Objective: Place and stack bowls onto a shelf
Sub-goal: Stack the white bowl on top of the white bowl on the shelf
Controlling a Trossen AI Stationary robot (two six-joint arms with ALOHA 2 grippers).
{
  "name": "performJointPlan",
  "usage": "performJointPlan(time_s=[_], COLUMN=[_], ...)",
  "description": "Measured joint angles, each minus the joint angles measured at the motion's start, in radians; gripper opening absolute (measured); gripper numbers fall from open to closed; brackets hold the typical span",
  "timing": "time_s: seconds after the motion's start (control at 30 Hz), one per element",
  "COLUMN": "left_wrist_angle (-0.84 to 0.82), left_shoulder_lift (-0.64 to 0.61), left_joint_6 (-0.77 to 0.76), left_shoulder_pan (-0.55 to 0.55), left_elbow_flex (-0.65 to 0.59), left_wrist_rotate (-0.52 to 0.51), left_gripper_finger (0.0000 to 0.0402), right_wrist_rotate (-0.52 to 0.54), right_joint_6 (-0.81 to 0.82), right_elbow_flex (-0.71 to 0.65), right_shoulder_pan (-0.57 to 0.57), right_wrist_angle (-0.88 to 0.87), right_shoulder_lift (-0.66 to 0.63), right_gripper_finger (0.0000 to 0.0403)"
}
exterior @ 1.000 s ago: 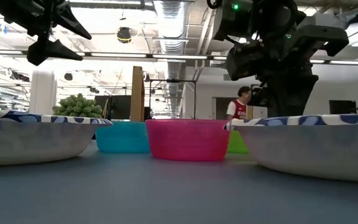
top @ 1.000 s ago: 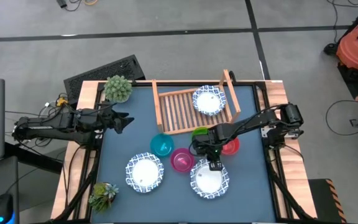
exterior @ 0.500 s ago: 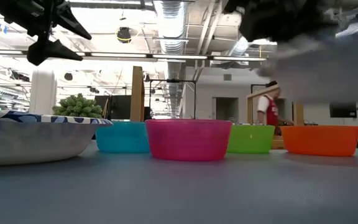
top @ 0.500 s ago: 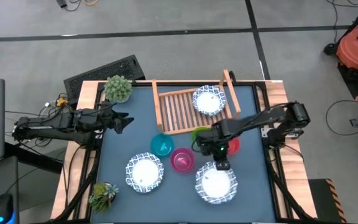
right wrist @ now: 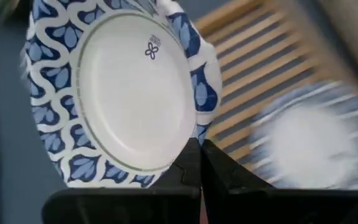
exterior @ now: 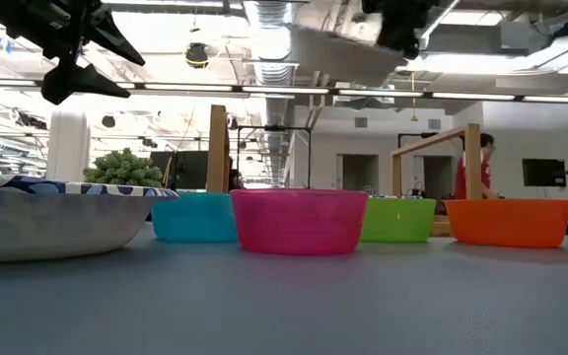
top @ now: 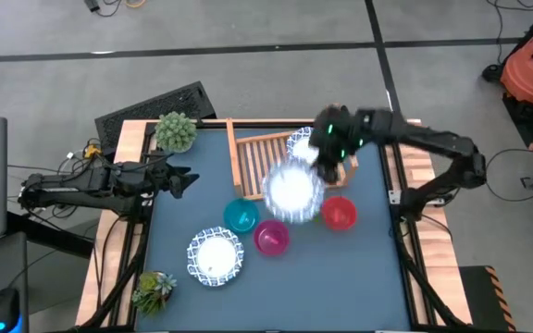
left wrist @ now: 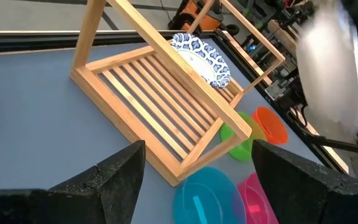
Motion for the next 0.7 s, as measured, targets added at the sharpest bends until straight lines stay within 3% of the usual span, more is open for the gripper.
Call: performJointPlan(time_s=[0.33,0.7], left_wrist_angle=[-0.001,-0.004], left_shoulder_lift=[0.0,0.0], left_joint_6=[-0.01,-0.021], left_shoulder_pan=[0.0,0.0], left_elbow_flex=[0.0,0.0], left_wrist_rotate=[-0.019,-0.021], left_gripper_finger=[0.0281,0.0281], right_wrist_rotate=[0.014,0.006], right_joint_6=[-0.274,-0.522], right_elbow_flex=[0.247,0.301], right_shoulder_pan=[-0.364,-0.51], right_wrist_angle=[-0.039,-0.253], right_shoulder_lift=[0.197,0.456], right_gripper_finger=[0.0018,0.0018])
